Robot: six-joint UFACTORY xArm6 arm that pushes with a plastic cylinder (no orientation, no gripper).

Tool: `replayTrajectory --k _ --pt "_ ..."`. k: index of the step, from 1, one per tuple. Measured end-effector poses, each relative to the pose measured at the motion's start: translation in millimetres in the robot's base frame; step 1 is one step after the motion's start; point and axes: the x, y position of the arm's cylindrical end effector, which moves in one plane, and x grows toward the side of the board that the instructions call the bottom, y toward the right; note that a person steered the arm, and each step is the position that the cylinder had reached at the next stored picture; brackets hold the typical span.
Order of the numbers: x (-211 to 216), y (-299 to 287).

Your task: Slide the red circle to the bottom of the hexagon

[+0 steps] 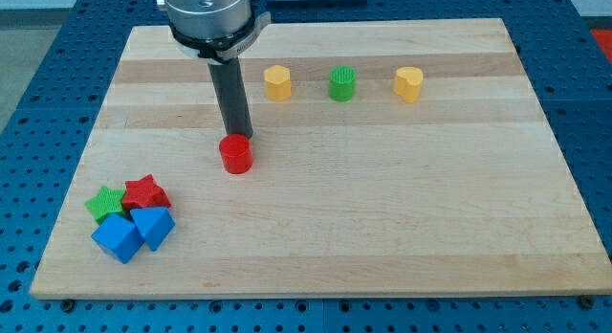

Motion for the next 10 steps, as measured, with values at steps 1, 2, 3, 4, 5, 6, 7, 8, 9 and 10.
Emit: replayTrajectory --k 1,2,3,4,5,6,7,8,9,10 --pt "-12.6 -19.1" --pt "41.0 -37.9" --pt "61.0 -39.0" --pt "72.4 -38.9" --pt "58.0 -14.0" --pt "37.6 4.2" --pt "37.6 7.2" --pt "37.6 8.5" --pt "37.6 10.1" --pt "37.6 10.1"
